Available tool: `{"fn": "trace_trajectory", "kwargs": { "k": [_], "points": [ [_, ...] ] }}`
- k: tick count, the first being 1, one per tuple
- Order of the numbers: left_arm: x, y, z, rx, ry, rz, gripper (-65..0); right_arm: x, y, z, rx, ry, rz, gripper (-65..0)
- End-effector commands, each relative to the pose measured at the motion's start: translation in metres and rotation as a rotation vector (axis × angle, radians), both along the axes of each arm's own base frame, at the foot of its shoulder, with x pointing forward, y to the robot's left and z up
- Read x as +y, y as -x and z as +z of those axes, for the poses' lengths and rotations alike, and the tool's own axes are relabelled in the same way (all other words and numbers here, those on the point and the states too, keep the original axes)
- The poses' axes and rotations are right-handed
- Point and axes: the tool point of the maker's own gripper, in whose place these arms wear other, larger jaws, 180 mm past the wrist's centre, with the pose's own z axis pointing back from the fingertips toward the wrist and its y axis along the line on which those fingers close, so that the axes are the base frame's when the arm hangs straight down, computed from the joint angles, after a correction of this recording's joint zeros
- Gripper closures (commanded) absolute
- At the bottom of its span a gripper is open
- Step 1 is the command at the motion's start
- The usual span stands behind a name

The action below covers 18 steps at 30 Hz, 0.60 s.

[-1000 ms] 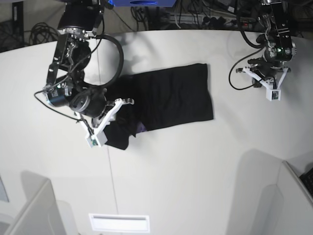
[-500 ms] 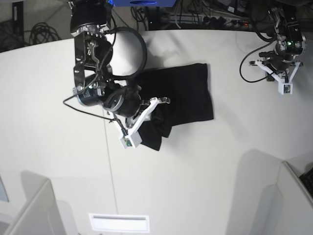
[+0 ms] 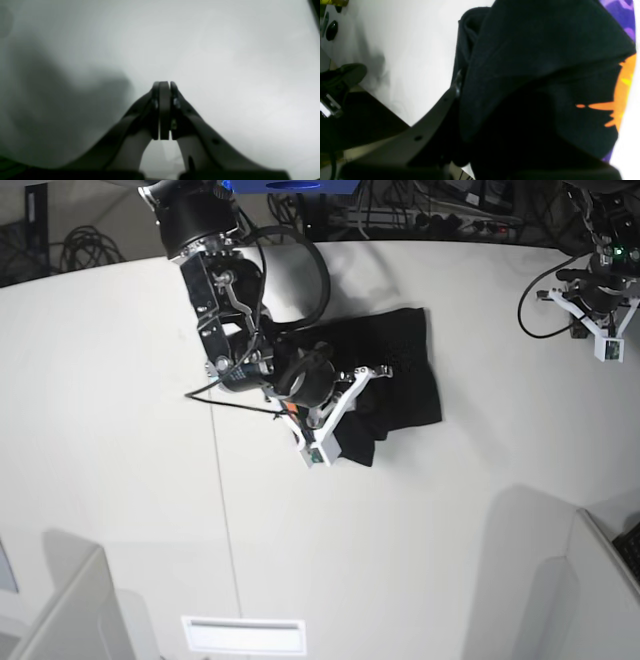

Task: Fold the T-shirt properly
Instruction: 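Fold the held end over the shirt toward the left gripper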

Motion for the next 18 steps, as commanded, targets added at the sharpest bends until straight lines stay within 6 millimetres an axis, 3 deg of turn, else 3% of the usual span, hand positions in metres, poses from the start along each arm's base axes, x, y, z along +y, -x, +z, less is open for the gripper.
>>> {"fn": "trace_trajectory", "kwargs": {
  "k": [1,5,10,18],
  "points": [
    [0.008,-0.004,0.012,-0.034,-0.026,-0.005,0.0,0.009,-0.006,0.013,-0.041,-0.036,0.006,0.0],
    [0.021,0.006,0.015,-0.026,-0.046,0.029,0.0,0.019,0.000,0.013,-0.039,-0.040,0.037,0.0],
    [0.022,0.007,0.015,-0.022,-0.049,0.031,0.0,0.022,0.002,0.011,-0.035,-0.038,0.046,0.0],
    [0.021,0.007,0.015,-0.022,-0.047,0.029,0.0,0.020,0.007,-0.008,0.015,-0.009,0.049,0.0]
  ]
}}
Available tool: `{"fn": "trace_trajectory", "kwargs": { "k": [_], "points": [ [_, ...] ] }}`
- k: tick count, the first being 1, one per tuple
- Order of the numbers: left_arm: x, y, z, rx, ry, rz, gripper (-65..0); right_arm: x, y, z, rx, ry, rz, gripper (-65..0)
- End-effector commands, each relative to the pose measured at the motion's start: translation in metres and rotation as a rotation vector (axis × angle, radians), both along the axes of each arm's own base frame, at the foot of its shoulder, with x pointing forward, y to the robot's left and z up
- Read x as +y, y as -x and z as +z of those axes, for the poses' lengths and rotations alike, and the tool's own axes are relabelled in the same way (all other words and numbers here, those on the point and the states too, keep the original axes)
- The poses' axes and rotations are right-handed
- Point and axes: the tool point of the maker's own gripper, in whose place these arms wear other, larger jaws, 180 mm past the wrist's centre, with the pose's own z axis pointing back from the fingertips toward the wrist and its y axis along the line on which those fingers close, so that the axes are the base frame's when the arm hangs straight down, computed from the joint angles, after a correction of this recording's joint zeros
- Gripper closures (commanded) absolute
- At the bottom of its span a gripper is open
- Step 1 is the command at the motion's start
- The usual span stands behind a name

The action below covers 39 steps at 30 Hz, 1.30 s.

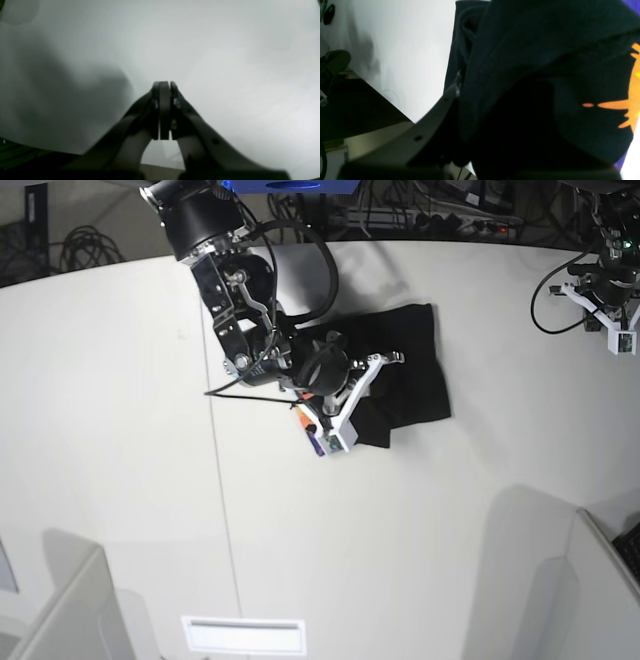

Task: Fold the T-shirt properly
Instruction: 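Fold the held end over the shirt toward the left gripper, then press and flatten the folded bundle with the right gripper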

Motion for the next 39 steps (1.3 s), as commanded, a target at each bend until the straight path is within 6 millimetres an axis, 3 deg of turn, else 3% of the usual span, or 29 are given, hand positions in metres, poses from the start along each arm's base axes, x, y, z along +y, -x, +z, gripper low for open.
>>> {"fn": "trace_trajectory", "kwargs": {
  "k": [1,9,18,23,37,39],
  "points": [
    [0.004,-0.006,0.010,-0.029,-0.020,-0.012,0.0,0.006,-0.007,0.010,-0.028,-0.026,0.000,0.0],
    [0.003,-0.006,0.010,-0.029,-0.018,-0.013,0.0,0.006,-0.008,-0.007,-0.001,-0.013,-0.016,0.0],
    [0.003,-0.006,0.009,-0.028,-0.018,-0.012,0.0,0.016,-0.003,-0.007,-0.012,-0.004,0.028,0.0],
    [0.002,-0.006,0.009,-0.027,-0.016,-0.015,0.0,0.017,-0.010,-0.003,-0.048,-0.019,0.007,0.0],
    [0.000,-0.003,0.005,-0.025,-0.008,-0.001,0.0,0.013,-0.011,-0.025,0.008,0.017,-0.001,0.0],
    [0.000,-0.003,0.005,-0.025,-0.008,-0.001,0.0,0.012,-0.010,-0.029,0.016,0.021,-0.003,-15.3]
  ]
}}
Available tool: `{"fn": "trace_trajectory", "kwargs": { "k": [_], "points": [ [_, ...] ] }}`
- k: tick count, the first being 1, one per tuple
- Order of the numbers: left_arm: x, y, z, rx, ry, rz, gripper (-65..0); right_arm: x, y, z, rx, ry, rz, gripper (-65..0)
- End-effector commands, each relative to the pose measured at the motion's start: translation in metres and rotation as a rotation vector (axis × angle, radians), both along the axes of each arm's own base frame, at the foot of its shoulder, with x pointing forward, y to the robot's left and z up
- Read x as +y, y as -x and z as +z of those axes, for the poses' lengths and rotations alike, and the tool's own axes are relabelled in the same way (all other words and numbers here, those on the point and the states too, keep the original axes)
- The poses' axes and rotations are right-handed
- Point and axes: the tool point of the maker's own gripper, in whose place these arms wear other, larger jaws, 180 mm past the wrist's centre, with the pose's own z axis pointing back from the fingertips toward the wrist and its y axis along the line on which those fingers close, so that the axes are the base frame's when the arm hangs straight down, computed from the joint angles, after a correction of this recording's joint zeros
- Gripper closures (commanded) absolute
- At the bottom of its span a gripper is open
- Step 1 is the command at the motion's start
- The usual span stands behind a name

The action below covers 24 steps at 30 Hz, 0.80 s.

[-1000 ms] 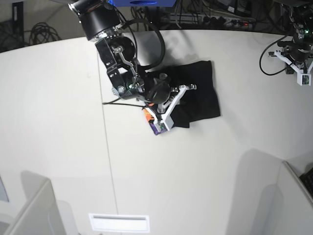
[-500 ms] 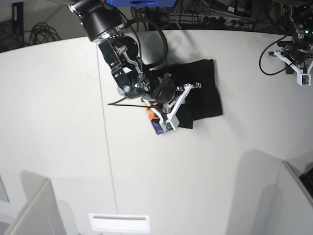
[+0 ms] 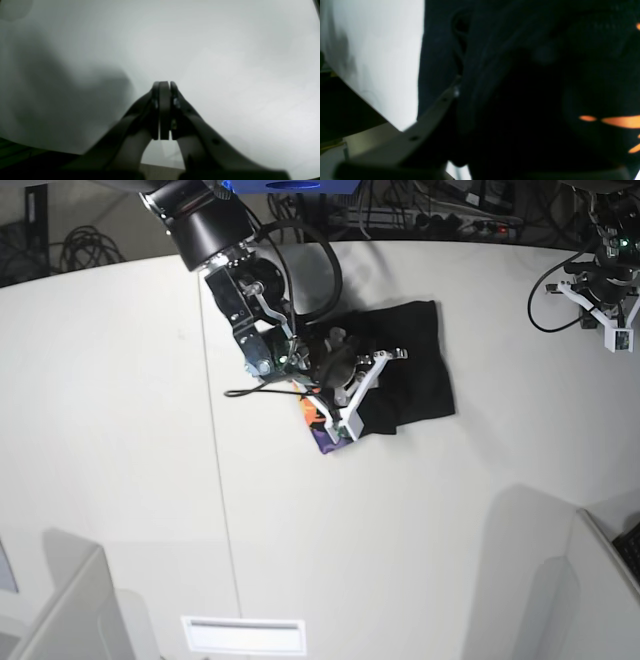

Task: Fold the T-shirt properly
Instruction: 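Press and flatten the folded bundle with the right gripper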

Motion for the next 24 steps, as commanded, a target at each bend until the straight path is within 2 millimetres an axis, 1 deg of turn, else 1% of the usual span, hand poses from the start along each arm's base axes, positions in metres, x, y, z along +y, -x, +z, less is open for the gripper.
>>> {"fn": "trace_trajectory", "kwargs": {
  "k": [1,2,3,13,16,18,21,24],
  "points": [
    [0.005,-0.005,0.010,-0.028,-0.024,-0.008,0.0,0.007,-0.011,0.015,-0.040,-0.033,-0.003,-22.1],
    [0.005,-0.005,0.010,-0.028,-0.024,-0.008,0.0,0.007,-0.010,0.016,-0.043,-0.036,-0.004,-27.3],
    [0.005,-0.005,0.010,-0.028,-0.024,-0.008,0.0,0.007,-0.012,0.017,-0.053,-0.040,-0.008,-30.0],
    [0.005,-0.005,0.010,-0.028,-0.025,-0.009,0.0,0.009,-0.016,0.021,-0.078,-0.046,-0.022,-31.5],
    [0.005,-0.005,0.010,-0.028,-0.025,-0.009,0.0,0.006,-0.018,0.019,-0.066,-0.036,-0.048,-35.7],
    [0.005,-0.005,0.010,-0.028,-0.025,-0.009,0.0,0.005,-0.019,0.019,-0.071,-0.034,-0.051,-36.5],
    [0.005,-0.005,0.011,-0.028,-0.027,-0.010,0.0,0.004,-0.023,0.022,-0.078,-0.033,-0.048,-36.6],
    [0.005,-0.005,0.011,-0.028,-0.027,-0.010,0.0,0.007,-0.024,0.035,-0.109,-0.057,-0.048,-36.6]
  ]
}}
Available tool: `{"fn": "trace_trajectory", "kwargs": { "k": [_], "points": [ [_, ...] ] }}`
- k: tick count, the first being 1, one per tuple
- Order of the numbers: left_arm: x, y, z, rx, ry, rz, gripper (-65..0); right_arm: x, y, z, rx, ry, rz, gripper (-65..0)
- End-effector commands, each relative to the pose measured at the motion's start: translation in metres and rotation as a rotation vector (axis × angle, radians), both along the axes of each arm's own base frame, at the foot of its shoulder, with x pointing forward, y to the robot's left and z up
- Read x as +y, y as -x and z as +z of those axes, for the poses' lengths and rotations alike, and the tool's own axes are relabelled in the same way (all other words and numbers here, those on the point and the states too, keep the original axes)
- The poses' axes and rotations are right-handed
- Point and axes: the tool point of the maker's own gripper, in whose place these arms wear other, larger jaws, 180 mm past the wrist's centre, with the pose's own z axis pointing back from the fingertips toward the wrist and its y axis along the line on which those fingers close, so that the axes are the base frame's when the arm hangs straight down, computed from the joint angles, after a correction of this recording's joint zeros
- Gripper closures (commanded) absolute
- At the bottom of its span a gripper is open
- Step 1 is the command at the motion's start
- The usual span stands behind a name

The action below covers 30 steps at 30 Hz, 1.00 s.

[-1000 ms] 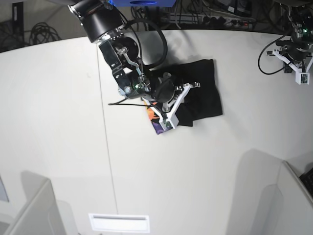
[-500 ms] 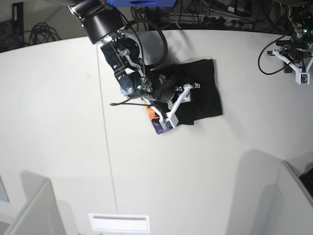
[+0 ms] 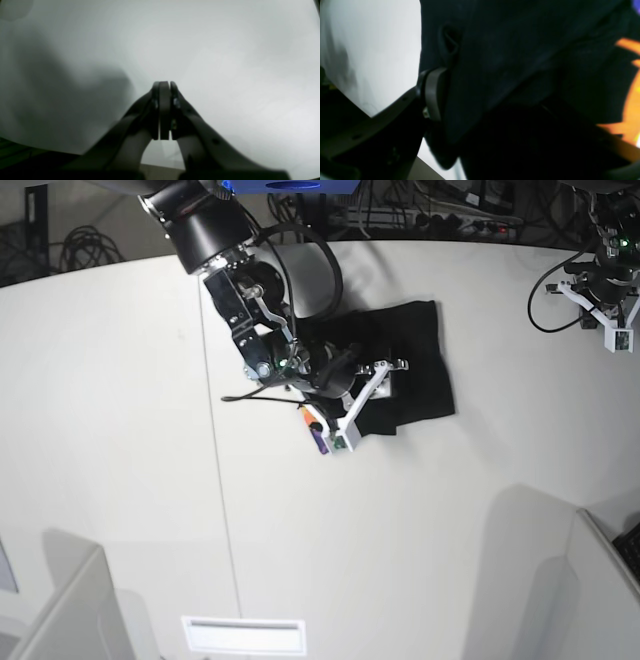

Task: Fold the T-shirt properly
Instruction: 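Press and flatten the folded bundle with the right gripper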

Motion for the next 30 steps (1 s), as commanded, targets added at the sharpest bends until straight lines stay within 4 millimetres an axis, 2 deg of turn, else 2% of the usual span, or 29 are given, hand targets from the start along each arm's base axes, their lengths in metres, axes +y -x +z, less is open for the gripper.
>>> {"fn": "trace_trajectory", "kwargs": {
  "k": [1,6,13,20,23,30],
  "points": [
    [0.005,-0.005,0.011,-0.028,-0.026,-0.010,0.0,0.008,-0.010,0.024,-0.064,-0.050,-0.002,-36.6],
    [0.005,-0.005,0.011,-0.028,-0.026,-0.010,0.0,0.012,-0.002,0.041,-0.064,-0.069,0.030,-36.6],
    [0.005,-0.005,0.010,-0.028,-0.025,-0.009,0.0,0.014,0.000,0.039,-0.054,-0.067,0.038,-36.6],
    [0.005,-0.005,0.010,-0.028,-0.025,-0.007,0.0,0.043,0.027,0.040,-0.068,-0.056,0.168,-36.6],
    [0.005,-0.005,0.010,-0.030,-0.022,-0.007,0.0,0.052,0.030,0.044,-0.088,-0.048,0.208,-36.6],
    [0.004,-0.006,0.011,-0.034,-0.019,-0.008,0.0,0.066,0.038,0.034,-0.071,-0.020,0.264,-36.6]
  ]
}}
